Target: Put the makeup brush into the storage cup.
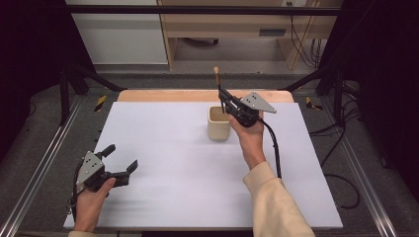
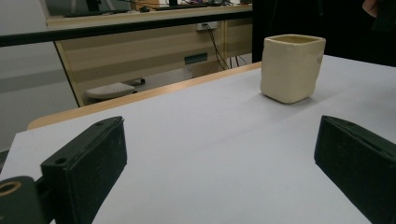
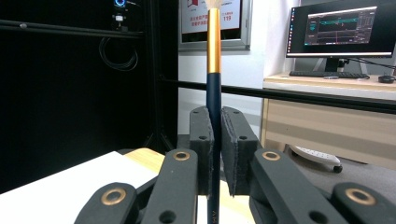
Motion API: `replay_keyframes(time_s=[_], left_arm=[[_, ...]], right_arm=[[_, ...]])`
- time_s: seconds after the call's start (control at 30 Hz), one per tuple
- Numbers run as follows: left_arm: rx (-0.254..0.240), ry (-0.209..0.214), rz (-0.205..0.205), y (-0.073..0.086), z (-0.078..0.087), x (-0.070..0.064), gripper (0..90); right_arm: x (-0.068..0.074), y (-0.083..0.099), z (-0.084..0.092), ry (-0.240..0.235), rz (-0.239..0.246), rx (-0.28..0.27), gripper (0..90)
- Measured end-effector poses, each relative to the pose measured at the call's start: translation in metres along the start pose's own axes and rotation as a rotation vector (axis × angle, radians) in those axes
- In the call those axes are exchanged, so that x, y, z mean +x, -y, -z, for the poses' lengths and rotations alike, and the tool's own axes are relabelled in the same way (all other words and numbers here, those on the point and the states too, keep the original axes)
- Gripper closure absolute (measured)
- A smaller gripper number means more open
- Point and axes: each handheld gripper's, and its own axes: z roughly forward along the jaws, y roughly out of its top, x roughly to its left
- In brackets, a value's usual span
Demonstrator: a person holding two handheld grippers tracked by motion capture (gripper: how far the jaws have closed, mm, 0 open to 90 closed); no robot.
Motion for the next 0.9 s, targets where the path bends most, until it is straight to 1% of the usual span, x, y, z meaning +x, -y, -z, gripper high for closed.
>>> replay_keyframes(time_s=[0.13, 0.17, 0.2, 0.3, 0.33, 0.37, 0.43, 0.5, 0.57, 0.6, 0.67, 0.77, 0.8, 0.9], left_arm=[[0.001, 0.001, -0.001, 0.0, 0.0, 0.0, 1.8], [0.0, 0.001, 0.0, 0.0, 0.0, 0.0, 1.8], [0.0, 0.002, -0.001, 0.0, 0.0, 0.0, 1.8], [0.001, 0.001, 0.0, 0.0, 0.0, 0.0, 1.8], [0.001, 0.001, 0.0, 0.0, 0.0, 0.0, 1.8], [0.001, 0.001, 0.0, 0.0, 0.0, 0.0, 1.8], [0.001, 0.002, 0.001, 0.0, 0.0, 0.0, 1.8], [0.002, 0.003, 0.0, 0.0, -0.001, 0.0, 1.7], [0.002, 0.003, 0.001, 0.001, -0.001, 0.0, 1.7], [0.003, 0.002, 0.001, 0.001, -0.001, 0.0, 1.8], [0.004, 0.003, 0.001, 0.001, -0.001, 0.0, 1.7], [0.002, 0.004, 0.0, 0.001, -0.001, 0.0, 1.7], [0.002, 0.004, 0.001, 0.001, -0.001, 0.0, 1.7], [-0.001, 0.004, 0.003, 0.0, 0.0, 0.0, 1.8]], right_arm=[[0.0, 0.002, 0.0, 0.004, -0.013, 0.005, 83.5], [-0.001, 0.003, 0.0, 0.002, -0.006, 0.004, 83.5], [-0.001, 0.003, -0.001, 0.004, -0.014, 0.007, 83.5], [-0.002, 0.006, -0.001, 0.006, -0.014, 0.01, 83.5], [-0.002, 0.007, -0.001, 0.007, -0.025, 0.011, 83.5], [-0.003, 0.008, -0.001, 0.009, -0.016, 0.008, 83.5], [-0.004, 0.011, 0.0, 0.013, -0.027, 0.017, 83.5], [-0.006, 0.016, 0.0, 0.021, -0.014, 0.018, 83.5], [-0.007, 0.018, 0.001, 0.025, -0.028, 0.025, 83.5], [-0.008, 0.019, 0.001, 0.024, -0.022, 0.027, 83.5], [-0.008, 0.021, 0.001, 0.026, -0.032, 0.03, 83.5], [-0.01, 0.023, 0.001, 0.024, -0.027, 0.041, 83.5], [-0.01, 0.024, 0.001, 0.025, -0.033, 0.045, 83.5], [-0.01, 0.026, 0.0, 0.025, -0.031, 0.044, 83.5]])
